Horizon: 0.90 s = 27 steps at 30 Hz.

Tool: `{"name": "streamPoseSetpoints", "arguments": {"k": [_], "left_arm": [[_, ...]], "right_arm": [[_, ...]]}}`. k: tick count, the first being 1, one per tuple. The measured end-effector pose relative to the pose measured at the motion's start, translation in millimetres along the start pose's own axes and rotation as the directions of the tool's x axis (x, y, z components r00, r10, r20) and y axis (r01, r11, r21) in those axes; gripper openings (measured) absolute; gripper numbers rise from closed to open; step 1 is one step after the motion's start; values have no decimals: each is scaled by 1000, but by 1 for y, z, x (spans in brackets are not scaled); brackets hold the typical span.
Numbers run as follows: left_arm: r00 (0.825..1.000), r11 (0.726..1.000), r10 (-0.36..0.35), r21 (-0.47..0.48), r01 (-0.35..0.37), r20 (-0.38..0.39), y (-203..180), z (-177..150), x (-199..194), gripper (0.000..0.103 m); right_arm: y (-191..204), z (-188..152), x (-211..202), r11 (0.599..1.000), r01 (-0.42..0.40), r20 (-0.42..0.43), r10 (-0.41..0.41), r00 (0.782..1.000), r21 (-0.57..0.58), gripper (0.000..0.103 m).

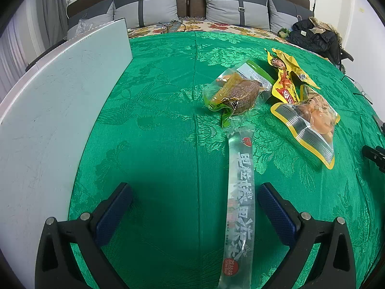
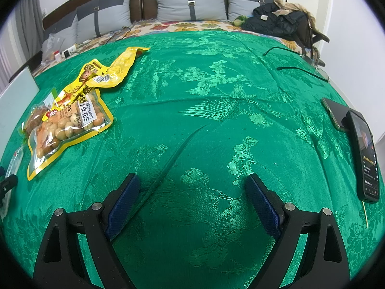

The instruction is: Organize snacks

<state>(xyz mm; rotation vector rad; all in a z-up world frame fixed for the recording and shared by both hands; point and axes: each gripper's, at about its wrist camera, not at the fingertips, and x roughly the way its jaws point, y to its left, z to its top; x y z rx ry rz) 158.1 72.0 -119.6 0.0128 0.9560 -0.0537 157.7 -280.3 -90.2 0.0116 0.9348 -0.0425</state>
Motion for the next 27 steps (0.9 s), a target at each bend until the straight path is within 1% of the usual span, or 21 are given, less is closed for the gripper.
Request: {"name": "streamPoseSetpoints", "arguments": {"k": [9, 11, 13, 14, 15, 16, 17, 19, 20, 22, 24, 27], "left_arm": [[1000, 1000, 0, 0, 0, 0, 0, 0, 0, 103], [1000, 1000, 0, 0, 0, 0, 0, 0, 0, 103], [1000, 1000, 0, 0, 0, 0, 0, 0, 0, 103], [1000, 1000, 0, 0, 0, 0, 0, 0, 0, 103], [1000, 1000, 0, 0, 0, 0, 0, 0, 0, 103], [1000, 1000, 0, 0, 0, 0, 0, 0, 0, 103], [1000, 1000, 0, 0, 0, 0, 0, 0, 0, 103], [1000, 1000, 0, 0, 0, 0, 0, 0, 0, 103], [1000, 1000, 0, 0, 0, 0, 0, 0, 0, 103], [1000, 1000, 0, 0, 0, 0, 0, 0, 0, 103], [1000, 1000, 0, 0, 0, 1, 0, 0, 0, 103], [1000, 1000, -1, 0, 1, 1, 0, 0, 0, 103]], "right_arm": [[0, 0, 0, 1000, 0, -1, 0, 1000, -1, 92], [1, 2, 1, 1000, -2, -17, 2, 1000, -11, 92], [1, 6, 0, 999, 32, -66, -30, 997, 36, 90], [3, 8, -5, 996, 20, -72, -14, 997, 90, 90], [7, 9, -10, 991, -24, -60, 32, 998, 135, 90], [17, 13, -15, 982, -86, -45, 95, 994, 169, 90], [29, 18, -16, 978, -118, -43, 127, 991, 169, 90], [63, 35, -16, 979, -168, -52, 175, 983, 119, 90], [87, 49, -16, 978, -193, -48, 197, 979, 73, 90], [122, 69, -12, 979, -206, -35, 206, 978, 3, 90], [152, 83, -3, 978, -199, -38, 198, 980, -55, 90], [179, 87, 13, 978, -181, -31, 179, 983, -103, 90]]}}
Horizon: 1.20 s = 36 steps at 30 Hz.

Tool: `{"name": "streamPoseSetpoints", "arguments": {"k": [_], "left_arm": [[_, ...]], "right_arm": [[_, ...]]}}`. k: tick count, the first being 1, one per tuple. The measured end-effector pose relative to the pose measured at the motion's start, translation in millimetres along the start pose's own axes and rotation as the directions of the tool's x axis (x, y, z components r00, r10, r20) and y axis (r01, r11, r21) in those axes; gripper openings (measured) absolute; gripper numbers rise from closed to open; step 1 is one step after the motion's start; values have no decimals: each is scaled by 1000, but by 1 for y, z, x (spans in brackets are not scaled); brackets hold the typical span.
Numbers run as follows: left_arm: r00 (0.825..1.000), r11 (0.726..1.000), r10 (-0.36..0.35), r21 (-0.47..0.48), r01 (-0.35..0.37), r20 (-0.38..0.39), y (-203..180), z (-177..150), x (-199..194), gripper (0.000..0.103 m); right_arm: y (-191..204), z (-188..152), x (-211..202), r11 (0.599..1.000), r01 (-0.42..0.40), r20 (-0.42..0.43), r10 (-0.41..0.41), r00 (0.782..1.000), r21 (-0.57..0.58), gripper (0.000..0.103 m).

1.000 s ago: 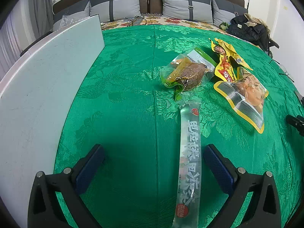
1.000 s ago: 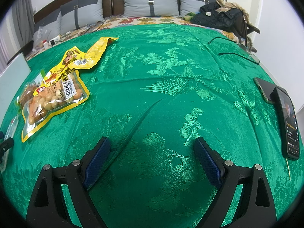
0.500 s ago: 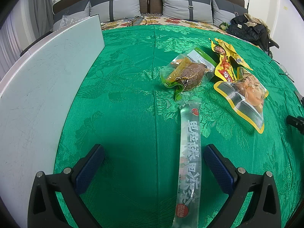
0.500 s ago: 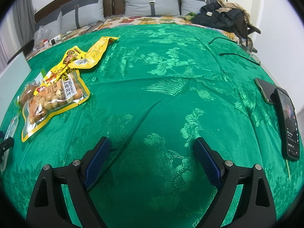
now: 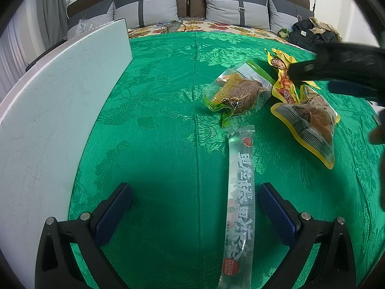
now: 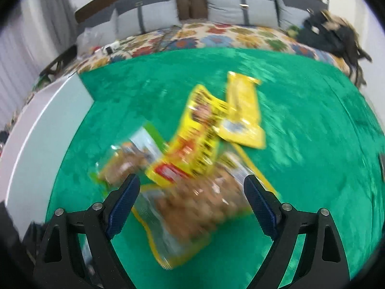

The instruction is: Organize snacks

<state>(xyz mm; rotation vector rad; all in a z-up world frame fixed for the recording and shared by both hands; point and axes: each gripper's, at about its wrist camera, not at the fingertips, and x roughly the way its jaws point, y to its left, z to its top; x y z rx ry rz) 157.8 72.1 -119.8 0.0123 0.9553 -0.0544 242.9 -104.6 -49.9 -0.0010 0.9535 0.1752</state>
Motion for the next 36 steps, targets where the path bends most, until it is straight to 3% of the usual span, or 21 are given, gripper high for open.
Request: {"name": "streamPoseSetpoints", "arguments": {"k": [4, 9, 11, 14, 17, 20, 22, 26, 31, 36], "left_arm": [[1000, 1000, 0, 0, 0, 0, 0, 0, 0, 103], [1000, 1000, 0, 1, 0, 0, 0, 0, 0, 103], [1000, 1000, 1, 0, -1, 0, 0, -1, 0, 103], [1000, 1000, 1, 1, -1, 0, 0, -1, 0, 103], [1000, 1000, 1, 1, -1, 0, 0, -1, 0, 103], [1000, 1000, 1, 1, -1, 0, 0, -1, 0, 103], [1000, 1000, 0, 1, 0, 0, 0, -1, 0, 103], [1000, 1000, 0, 1, 0, 0, 0, -1, 0, 103], [1000, 1000, 0, 1, 0, 1, 0, -1, 0, 103], [1000, 1000, 0, 1, 0, 1, 0, -1, 0, 103]], "right_arm": [[11, -5, 24, 993, 47, -45, -52, 998, -107, 91], [-2, -37, 19, 938, 95, -46, -117, 992, -333, 91], [-23, -55, 5, 911, 117, -17, -134, 991, -394, 88], [-57, -81, -34, 890, 193, 119, -157, 980, -414, 90], [-89, -99, -73, 933, 180, 198, -121, 973, -313, 90], [-122, -121, -99, 982, 136, 240, -102, 965, -128, 90], [-145, -135, -105, 993, 116, 243, -114, 963, 7, 90], [-186, -135, -99, 972, 110, 166, -146, 975, 209, 90], [-220, -132, -83, 923, 257, 77, -290, 954, 288, 90], [-229, -134, -75, 916, 252, 18, -271, 962, 312, 90]]}}
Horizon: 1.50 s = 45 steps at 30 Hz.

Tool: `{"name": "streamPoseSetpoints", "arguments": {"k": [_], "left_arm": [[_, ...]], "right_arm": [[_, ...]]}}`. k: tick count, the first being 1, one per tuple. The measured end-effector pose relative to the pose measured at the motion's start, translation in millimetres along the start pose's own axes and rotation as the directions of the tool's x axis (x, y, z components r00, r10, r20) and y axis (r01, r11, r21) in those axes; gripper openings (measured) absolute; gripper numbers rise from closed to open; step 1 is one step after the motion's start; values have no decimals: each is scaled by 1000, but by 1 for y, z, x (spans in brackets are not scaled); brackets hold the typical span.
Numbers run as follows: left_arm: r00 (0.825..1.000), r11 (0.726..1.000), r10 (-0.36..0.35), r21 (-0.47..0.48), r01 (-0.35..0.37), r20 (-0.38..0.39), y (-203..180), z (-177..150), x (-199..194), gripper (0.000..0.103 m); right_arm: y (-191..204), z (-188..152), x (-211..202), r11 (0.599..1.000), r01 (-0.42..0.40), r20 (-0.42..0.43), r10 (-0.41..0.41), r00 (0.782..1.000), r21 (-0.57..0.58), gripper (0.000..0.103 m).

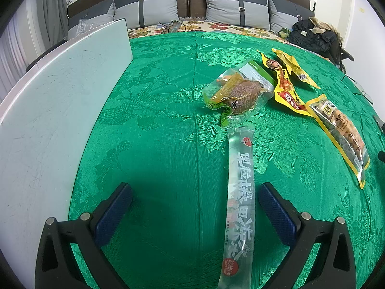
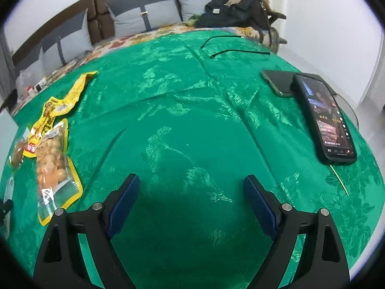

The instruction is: Organize snacks

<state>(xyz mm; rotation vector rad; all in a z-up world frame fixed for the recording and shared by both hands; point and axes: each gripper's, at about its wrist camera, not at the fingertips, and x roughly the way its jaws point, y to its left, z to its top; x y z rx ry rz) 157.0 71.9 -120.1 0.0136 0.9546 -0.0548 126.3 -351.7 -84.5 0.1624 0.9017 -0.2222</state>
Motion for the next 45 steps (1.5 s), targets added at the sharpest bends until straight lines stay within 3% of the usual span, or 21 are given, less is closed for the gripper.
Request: {"name": "streamPoseSetpoints", "arguments": {"k": [11, 21, 29, 45], "left_arm": [[1000, 1000, 0, 0, 0, 0, 0, 0, 0, 103], [1000, 1000, 0, 0, 0, 0, 0, 0, 0, 103], [1000, 1000, 0, 0, 0, 0, 0, 0, 0, 103], [1000, 1000, -1, 0, 1, 1, 0, 0, 0, 103]], "right_arm": [[6, -2, 5, 998, 34, -12, -35, 999, -44, 92], [4, 0, 4, 999, -12, -2, 12, 1000, -32, 92], [13, 0, 7, 996, 8, -15, -9, 1000, -84, 92], [13, -1, 6, 997, 10, -15, -12, 1000, -82, 92]]}}
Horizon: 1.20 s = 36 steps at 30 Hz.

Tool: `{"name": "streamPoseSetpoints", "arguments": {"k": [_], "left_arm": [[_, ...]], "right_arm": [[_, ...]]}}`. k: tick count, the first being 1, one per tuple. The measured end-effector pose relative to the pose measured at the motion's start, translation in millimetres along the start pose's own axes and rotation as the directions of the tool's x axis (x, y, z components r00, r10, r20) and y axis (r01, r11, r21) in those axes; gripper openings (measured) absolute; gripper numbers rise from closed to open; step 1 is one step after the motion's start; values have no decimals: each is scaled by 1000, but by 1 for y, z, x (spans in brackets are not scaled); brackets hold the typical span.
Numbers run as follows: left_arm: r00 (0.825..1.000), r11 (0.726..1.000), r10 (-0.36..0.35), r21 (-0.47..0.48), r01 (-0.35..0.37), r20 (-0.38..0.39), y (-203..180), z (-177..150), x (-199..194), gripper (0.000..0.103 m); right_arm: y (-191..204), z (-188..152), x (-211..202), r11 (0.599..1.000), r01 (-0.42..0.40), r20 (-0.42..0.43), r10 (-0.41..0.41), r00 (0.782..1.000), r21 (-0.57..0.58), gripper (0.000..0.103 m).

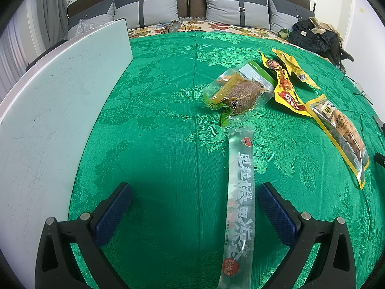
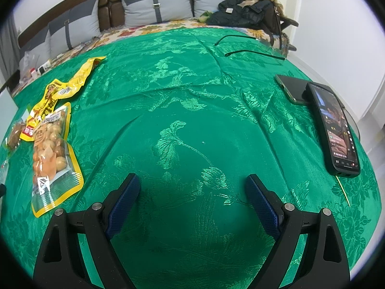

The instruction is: Organize snacks

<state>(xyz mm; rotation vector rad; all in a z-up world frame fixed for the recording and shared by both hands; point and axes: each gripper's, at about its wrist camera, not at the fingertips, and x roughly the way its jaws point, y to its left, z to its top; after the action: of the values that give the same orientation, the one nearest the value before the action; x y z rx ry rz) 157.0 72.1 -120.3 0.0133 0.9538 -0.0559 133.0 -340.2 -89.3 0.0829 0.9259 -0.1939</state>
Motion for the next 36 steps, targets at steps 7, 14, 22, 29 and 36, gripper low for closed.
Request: {"name": "streamPoseSetpoints", "arguments": {"k": [7, 14, 22, 29, 36], "left_arm": [[1000, 1000, 0, 0, 0, 0, 0, 0, 0, 103], [1000, 1000, 0, 0, 0, 0, 0, 0, 0, 103], [1000, 1000, 0, 0, 0, 0, 0, 0, 0, 103], [1000, 1000, -1, 0, 1, 0, 0, 0, 0, 103], [1000, 1000, 1, 2, -1, 0, 0, 0, 0, 103]], "right_arm": [[0, 0, 0, 1000, 0, 0, 0, 1000, 1, 92], [-2, -1, 1, 1000, -19, 0, 19, 1000, -17, 92], [-3, 2, -6, 1000, 6, -25, -6, 1000, -9, 90], [68, 39, -28, 925, -351, -29, 351, 936, -147, 90], [152, 42, 20, 852, -341, -248, 258, 934, -398, 90]]}}
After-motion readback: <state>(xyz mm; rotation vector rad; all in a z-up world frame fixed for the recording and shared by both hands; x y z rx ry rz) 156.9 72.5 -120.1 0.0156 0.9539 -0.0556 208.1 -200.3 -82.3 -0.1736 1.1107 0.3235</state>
